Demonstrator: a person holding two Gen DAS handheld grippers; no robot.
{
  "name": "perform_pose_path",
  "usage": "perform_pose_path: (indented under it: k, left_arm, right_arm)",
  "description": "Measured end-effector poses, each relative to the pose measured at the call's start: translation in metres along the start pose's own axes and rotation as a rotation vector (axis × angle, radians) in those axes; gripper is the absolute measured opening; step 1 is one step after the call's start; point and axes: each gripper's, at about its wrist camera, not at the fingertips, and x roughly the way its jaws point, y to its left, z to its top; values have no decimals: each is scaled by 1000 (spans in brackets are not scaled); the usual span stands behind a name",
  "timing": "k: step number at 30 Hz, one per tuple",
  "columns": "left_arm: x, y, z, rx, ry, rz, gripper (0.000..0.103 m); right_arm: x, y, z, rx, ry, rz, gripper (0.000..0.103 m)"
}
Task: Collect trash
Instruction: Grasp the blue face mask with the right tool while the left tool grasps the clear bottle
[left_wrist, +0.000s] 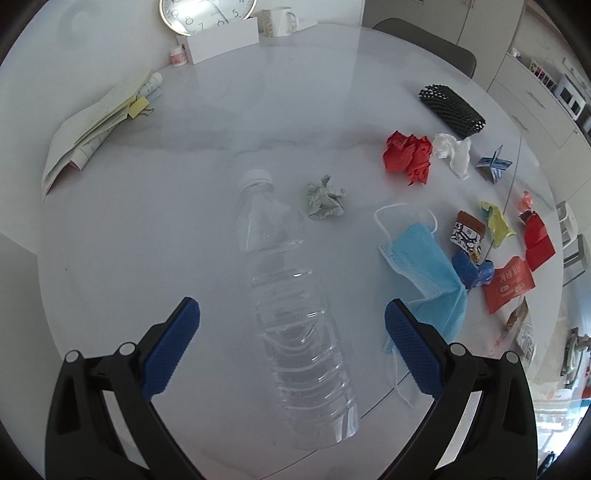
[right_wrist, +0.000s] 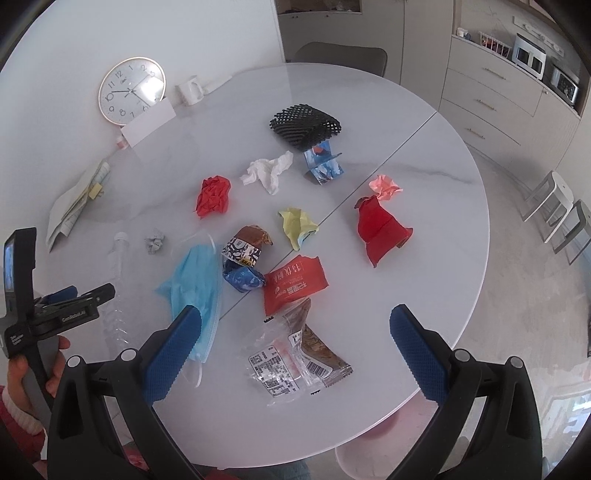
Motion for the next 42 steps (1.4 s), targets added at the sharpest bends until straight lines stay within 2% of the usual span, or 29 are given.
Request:
perform_pose_path:
  k: [9, 11, 14, 19, 25, 30, 31, 34, 36, 37, 38, 42]
  left_arm:
    - [39, -4, 6, -45, 94, 48, 92]
    - [46, -6, 6, -34, 127, 50, 77]
    - [55, -9, 4, -26, 160, 49, 62]
    - [55, -5, 4, -12, 135, 38, 61]
    - [49, 15, 5, 11, 114, -11, 60]
    - [28, 32, 6, 86, 74, -42, 60]
    - [23, 37, 6, 96, 69, -55, 60]
    - [8, 52, 8, 132, 56, -84, 60]
    - [0, 58, 6, 163, 40, -94, 60]
    - [-5, 62, 6, 179, 33, -101, 60]
    - [-8, 66, 6, 193, 27, -109, 60]
    - [-22, 72, 5, 262, 6, -138, 60]
  right_arm:
    - [23, 7, 5, -51, 43, 41, 101]
    - [27, 11, 6, -64, 51, 50, 101]
    - [33, 22, 8, -86, 60, 73, 101]
    - [47, 51, 7, -138, 83, 108, 101]
    - [81, 95, 1, -166, 128, 156, 101]
    - [118, 126, -2, -151, 157, 136, 101]
    - [124, 131, -3, -148, 158, 128, 99]
    - [143, 142, -6, -134, 184, 91, 77]
    - [153, 142, -9, -103, 211, 80, 44]
    - [157, 140, -11, -79, 225, 89, 36]
    - [159, 138, -13, -51, 232, 99, 23]
    - [147, 134, -18, 12, 203, 103, 19]
